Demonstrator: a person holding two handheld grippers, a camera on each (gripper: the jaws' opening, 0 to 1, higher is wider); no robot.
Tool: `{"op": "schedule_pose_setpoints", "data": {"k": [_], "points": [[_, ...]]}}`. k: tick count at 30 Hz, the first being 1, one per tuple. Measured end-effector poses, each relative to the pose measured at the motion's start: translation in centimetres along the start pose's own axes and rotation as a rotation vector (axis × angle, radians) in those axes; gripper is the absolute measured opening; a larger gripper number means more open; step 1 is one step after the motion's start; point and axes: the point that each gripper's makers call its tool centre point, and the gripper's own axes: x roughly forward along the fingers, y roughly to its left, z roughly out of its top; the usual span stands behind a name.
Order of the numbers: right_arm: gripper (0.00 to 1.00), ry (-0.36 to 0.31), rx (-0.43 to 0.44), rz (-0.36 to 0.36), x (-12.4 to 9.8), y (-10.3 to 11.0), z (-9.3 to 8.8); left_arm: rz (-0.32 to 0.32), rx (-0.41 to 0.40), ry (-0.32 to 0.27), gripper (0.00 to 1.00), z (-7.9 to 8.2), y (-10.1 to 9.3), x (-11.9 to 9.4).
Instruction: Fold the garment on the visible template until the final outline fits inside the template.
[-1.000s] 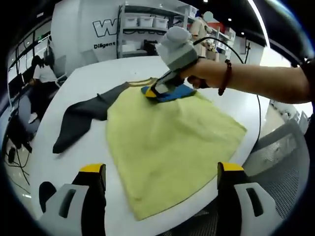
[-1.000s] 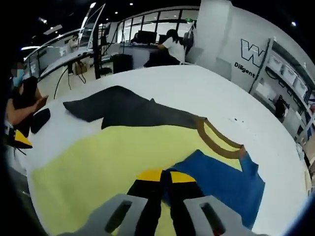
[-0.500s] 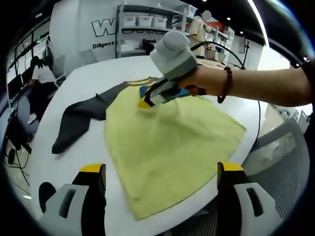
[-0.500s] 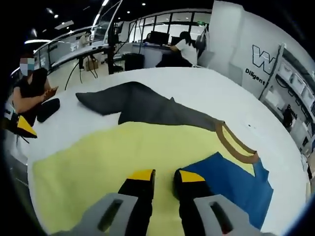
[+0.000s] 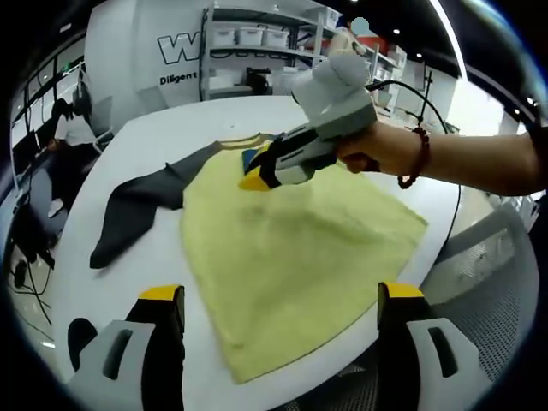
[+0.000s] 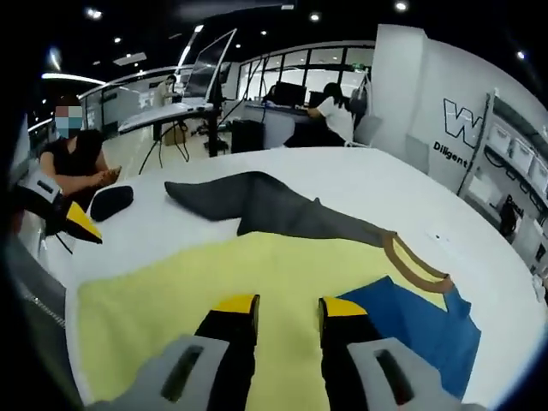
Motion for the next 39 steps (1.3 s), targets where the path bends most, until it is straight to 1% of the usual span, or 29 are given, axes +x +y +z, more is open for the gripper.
{"op": "schedule_pose_setpoints", "data": {"k": [3,4,8,10,14,15,18,19,22,24,25,26,27,29,32,34,35,37,38,39], "points": [[0.25,-0.044,0.043,-0.024,-0.9,-0.8,0.6,-0.001,0.003,0.002,0.92,0.0,0.0,0.0],[0.26,-0.043,0.045,-0.027,-1.1,-1.1,0.6,-0.001,0.004,0.003,0.92,0.0,0.0,0.0],[0.35,-0.081,0.093,-0.053,-2.2,-2.3,1.1,0.001,0.002,0.002,0.92,0.0,0.0,0.0],[0.39,-0.085,0.113,-0.060,-2.4,-2.7,1.0,0.000,0.002,0.002,0.92,0.0,0.0,0.0],[0.49,-0.090,0.160,-0.076,-2.7,-3.7,0.7,-0.002,0.006,0.004,0.92,0.0,0.0,0.0],[0.50,-0.084,0.198,-0.086,-2.8,-4.6,0.1,-0.004,0.008,0.008,0.92,-0.1,-0.1,0.1],[0.54,-0.079,0.256,-0.089,-2.8,-5.5,-0.6,-0.004,0.008,0.010,0.92,-0.1,0.0,0.1],[0.55,-0.079,0.279,-0.080,-2.8,-5.7,-0.8,-0.004,0.008,0.010,0.92,-0.1,0.0,0.1],[0.57,-0.059,0.302,-0.073,-2.7,-6.3,-1.7,-0.004,0.007,0.011,0.92,-0.1,0.0,0.1],[0.55,-0.034,0.308,-0.070,-2.7,-6.9,-2.7,-0.004,0.007,0.014,0.92,-0.2,0.0,0.1],[0.53,-0.031,0.308,-0.068,-2.8,-7.0,-2.9,-0.004,0.007,0.014,0.92,-0.2,0.0,0.1],[0.51,-0.027,0.308,-0.067,-2.8,-7.0,-3.0,-0.004,0.007,0.014,0.92,-0.2,0.0,0.1],[0.48,-0.010,0.320,-0.066,-2.8,-7.3,-3.6,-0.004,0.008,0.016,0.92,-0.2,0.0,0.1],[0.43,-0.005,0.309,-0.076,-2.9,-7.7,-4.0,-0.003,0.013,0.017,0.92,-0.2,0.0,0.1],[0.35,0.009,0.299,-0.066,-2.7,-7.7,-4.6,-0.003,0.015,0.021,0.92,-0.3,0.0,0.2],[0.32,0.013,0.292,-0.070,-2.6,-8.1,-4.8,0.000,0.013,0.024,0.92,-0.4,0.0,0.2],[0.29,0.013,0.291,-0.068,-2.6,-8.3,-4.8,0.002,0.013,0.024,0.92,-0.4,0.1,0.2],[0.19,-0.012,0.323,-0.037,-2.6,-8.1,-4.5,0.007,0.012,0.025,0.93,-0.4,0.2,0.1],[0.13,-0.013,0.325,-0.033,-2.6,-8.2,-4.4,0.010,0.016,0.026,0.93,-0.4,0.2,0.1],[0.11,-0.010,0.316,-0.039,-2.5,-8.3,-4.5,0.009,0.020,0.030,0.93,-0.5,0.2,0.2]]}}
